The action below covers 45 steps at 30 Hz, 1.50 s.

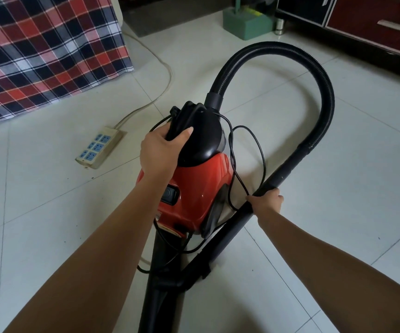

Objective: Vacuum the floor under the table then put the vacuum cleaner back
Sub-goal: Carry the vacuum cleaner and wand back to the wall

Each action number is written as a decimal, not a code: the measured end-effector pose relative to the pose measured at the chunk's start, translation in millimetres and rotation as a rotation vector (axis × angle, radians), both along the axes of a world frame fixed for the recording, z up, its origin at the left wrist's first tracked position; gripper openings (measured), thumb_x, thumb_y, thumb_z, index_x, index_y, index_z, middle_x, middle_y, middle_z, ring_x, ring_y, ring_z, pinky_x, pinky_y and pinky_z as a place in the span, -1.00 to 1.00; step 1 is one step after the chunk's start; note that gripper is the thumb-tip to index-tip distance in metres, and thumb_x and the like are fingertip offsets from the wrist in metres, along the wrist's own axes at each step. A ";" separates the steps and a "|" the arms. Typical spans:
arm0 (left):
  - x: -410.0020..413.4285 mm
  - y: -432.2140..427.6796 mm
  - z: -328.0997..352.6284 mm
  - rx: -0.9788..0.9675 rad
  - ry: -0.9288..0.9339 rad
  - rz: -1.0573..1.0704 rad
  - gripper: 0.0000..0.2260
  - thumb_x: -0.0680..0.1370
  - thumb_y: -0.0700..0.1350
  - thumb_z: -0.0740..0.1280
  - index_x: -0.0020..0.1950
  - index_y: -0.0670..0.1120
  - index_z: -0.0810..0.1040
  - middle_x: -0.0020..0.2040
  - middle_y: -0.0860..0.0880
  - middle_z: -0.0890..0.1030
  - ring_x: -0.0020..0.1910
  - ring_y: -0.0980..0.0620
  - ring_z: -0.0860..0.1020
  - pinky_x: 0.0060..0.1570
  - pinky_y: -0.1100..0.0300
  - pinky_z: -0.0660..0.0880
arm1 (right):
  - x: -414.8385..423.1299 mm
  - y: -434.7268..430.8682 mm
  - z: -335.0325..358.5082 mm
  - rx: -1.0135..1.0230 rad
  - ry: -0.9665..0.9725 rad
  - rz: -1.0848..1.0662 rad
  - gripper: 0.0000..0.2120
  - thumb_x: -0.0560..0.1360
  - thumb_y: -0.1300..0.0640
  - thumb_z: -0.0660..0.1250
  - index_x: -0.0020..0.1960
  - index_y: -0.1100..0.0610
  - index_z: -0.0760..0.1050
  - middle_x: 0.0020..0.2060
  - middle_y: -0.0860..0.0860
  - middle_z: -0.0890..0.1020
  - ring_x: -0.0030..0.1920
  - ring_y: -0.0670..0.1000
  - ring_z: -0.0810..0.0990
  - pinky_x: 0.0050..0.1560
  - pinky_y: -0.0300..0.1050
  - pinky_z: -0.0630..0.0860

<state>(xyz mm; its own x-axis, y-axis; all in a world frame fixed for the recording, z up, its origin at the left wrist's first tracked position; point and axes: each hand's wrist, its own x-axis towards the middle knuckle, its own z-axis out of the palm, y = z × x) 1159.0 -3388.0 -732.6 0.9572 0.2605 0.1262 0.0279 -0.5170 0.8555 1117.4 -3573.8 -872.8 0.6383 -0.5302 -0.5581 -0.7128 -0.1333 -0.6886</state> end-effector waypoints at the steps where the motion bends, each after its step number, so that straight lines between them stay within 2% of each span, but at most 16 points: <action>1: 0.3 0.8 -0.3 -0.015 0.002 -0.014 -0.87 0.45 0.07 0.41 -0.11 0.04 0.66 -0.28 -0.02 0.67 -0.23 0.00 0.65 -0.07 -0.02 0.61 | 0.0 -1.5 1.6 0.013 -0.014 -0.013 -0.40 0.41 0.26 0.42 0.35 0.27 0.21 0.24 0.23 0.33 0.03 0.21 0.48 -0.01 -0.01 0.50; 3: 0.3 1.8 0.5 -0.076 0.004 -0.053 -0.96 0.47 0.03 0.41 -0.18 0.11 0.63 -0.30 0.00 0.65 -0.25 0.04 0.63 -0.09 0.04 0.60 | 0.1 -4.5 3.5 0.034 -0.055 -0.028 -0.45 0.42 0.27 0.39 0.33 0.24 0.23 0.19 0.23 0.41 -0.07 0.16 0.46 -0.10 -0.07 0.46; 4: -0.6 2.4 1.3 -0.113 0.005 -0.072 -0.93 0.48 0.00 0.41 -0.20 0.14 0.61 -0.33 0.02 0.64 -0.29 0.10 0.61 -0.13 0.12 0.59 | 0.0 -5.9 3.7 0.039 -0.083 -0.029 -0.47 0.43 0.28 0.37 0.32 0.22 0.23 0.14 0.22 0.47 -0.09 0.15 0.46 -0.12 -0.08 0.45; 6: -2.0 3.6 2.7 -0.180 0.009 -0.104 -0.91 0.50 -0.04 0.40 -0.18 0.15 0.60 -0.36 0.06 0.61 -0.36 0.21 0.57 -0.23 0.29 0.52 | -0.4 -7.4 6.0 0.035 -0.144 -0.029 -0.48 0.43 0.28 0.35 0.32 0.20 0.22 0.01 0.17 0.52 -0.07 0.17 0.51 -0.10 -0.07 0.48; 8: -2.2 5.0 4.0 -0.223 0.023 -0.117 -0.96 0.51 -0.06 0.39 -0.11 0.07 0.62 -0.36 0.07 0.60 -0.40 0.24 0.55 -0.31 0.38 0.48 | -0.9 -8.1 8.6 0.022 -0.180 -0.021 -0.47 0.44 0.25 0.37 0.33 0.20 0.22 -0.06 0.11 0.50 0.01 0.19 0.55 -0.01 0.00 0.53; 10: -1.2 6.2 5.0 -0.259 0.039 -0.126 -0.94 0.52 -0.07 0.39 -0.04 0.01 0.64 -0.34 0.06 0.60 -0.40 0.24 0.54 -0.30 0.38 0.48 | -1.4 -7.5 11.6 0.047 -0.205 -0.040 -0.50 0.44 0.23 0.38 0.30 0.22 0.25 -0.06 0.08 0.49 0.02 0.18 0.55 0.04 0.02 0.52; 14: 0.8 6.6 4.0 -0.300 0.052 -0.134 -0.96 0.52 -0.09 0.38 -0.08 0.04 0.62 -0.31 0.04 0.61 -0.36 0.16 0.54 -0.26 0.35 0.52 | -1.2 -5.4 16.7 0.194 -0.255 -0.098 -0.48 0.43 0.21 0.41 0.31 0.23 0.29 -0.04 0.06 0.51 -0.06 0.06 0.52 0.01 -0.09 0.48; 17: 1.9 7.8 3.2 -0.312 0.049 -0.138 -0.96 0.52 -0.11 0.38 -0.10 0.01 0.63 -0.32 0.03 0.60 -0.36 0.15 0.53 -0.30 0.38 0.51 | 2.1 -3.0 20.8 0.265 -0.303 -0.118 -0.46 0.44 0.25 0.41 0.33 0.17 0.26 -0.04 0.03 0.51 -0.06 0.03 0.51 -0.10 -0.16 0.44; 20: 4.0 9.3 4.9 -0.306 0.087 -0.159 -0.91 0.52 -0.08 0.38 -0.18 0.01 0.61 -0.34 0.03 0.57 -0.38 0.13 0.51 -0.36 0.39 0.47 | 6.2 -0.8 23.0 0.292 -0.326 -0.113 -0.48 0.44 0.26 0.40 0.33 0.15 0.26 0.01 0.05 0.51 -0.04 0.04 0.52 -0.28 -0.26 0.42; 25: 8.6 8.8 9.0 -0.316 0.139 -0.171 -0.91 0.54 -0.07 0.35 -0.15 -0.03 0.59 -0.33 0.01 0.55 -0.42 0.16 0.49 -0.43 0.41 0.46 | 10.4 1.2 23.3 0.322 -0.339 -0.110 -0.48 0.44 0.28 0.39 0.32 0.15 0.27 0.05 0.09 0.52 -0.04 0.06 0.53 -0.15 -0.18 0.44; 28: 10.6 9.4 8.4 -0.330 0.139 -0.181 -0.91 0.54 -0.08 0.35 -0.12 -0.06 0.60 -0.32 0.01 0.57 -0.43 0.17 0.49 -0.42 0.40 0.46 | 14.1 2.1 22.5 0.358 -0.347 -0.094 -0.46 0.46 0.28 0.37 0.35 0.13 0.23 0.05 0.09 0.51 -0.07 0.05 0.53 -0.31 -0.26 0.41; 34: 11.9 12.5 3.8 -0.323 0.120 -0.212 -0.89 0.53 -0.06 0.36 -0.19 -0.01 0.60 -0.35 0.02 0.55 -0.48 0.19 0.48 -0.40 0.37 0.47 | 22.1 4.5 15.8 0.418 -0.343 -0.011 -0.39 0.51 0.22 0.30 0.46 0.03 0.09 -0.15 -0.07 0.47 -0.21 -0.11 0.48 -0.30 -0.29 0.38; 37: 11.9 13.1 3.1 -0.320 0.112 -0.213 -0.88 0.53 -0.06 0.36 -0.21 0.00 0.60 -0.36 0.02 0.55 -0.47 0.20 0.48 -0.40 0.39 0.46 | 24.0 5.9 13.9 0.434 -0.328 0.032 -0.38 0.53 0.18 0.28 0.47 -0.03 0.05 -0.15 -0.04 0.49 -0.20 -0.09 0.50 -0.28 -0.30 0.38; 41: 12.8 13.6 2.8 -0.324 0.112 -0.212 -0.88 0.52 -0.04 0.37 -0.20 0.01 0.61 -0.36 0.04 0.56 -0.46 0.20 0.49 -0.38 0.40 0.45 | 24.5 7.2 9.5 0.444 -0.328 0.043 -0.38 0.51 0.16 0.28 0.45 -0.05 0.04 -0.06 0.09 0.56 -0.10 0.10 0.60 -0.21 -0.21 0.50; 45: 12.9 13.2 2.9 -0.324 0.103 -0.204 -0.88 0.53 -0.05 0.37 -0.21 0.00 0.60 -0.36 0.02 0.56 -0.47 0.21 0.48 -0.40 0.41 0.45 | 22.0 4.0 5.9 0.454 -0.321 0.028 -0.38 0.50 0.18 0.29 0.44 -0.03 0.06 -0.05 0.18 0.60 -0.16 0.13 0.63 -0.20 -0.15 0.56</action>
<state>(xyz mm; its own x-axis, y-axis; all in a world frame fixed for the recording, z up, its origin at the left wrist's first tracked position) 1171.8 -3374.8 -729.7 0.9968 0.0741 -0.0307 0.0466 -0.2242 0.9734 1139.3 -3569.9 -867.0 0.8246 -0.2620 -0.5014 -0.4578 0.2115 -0.8635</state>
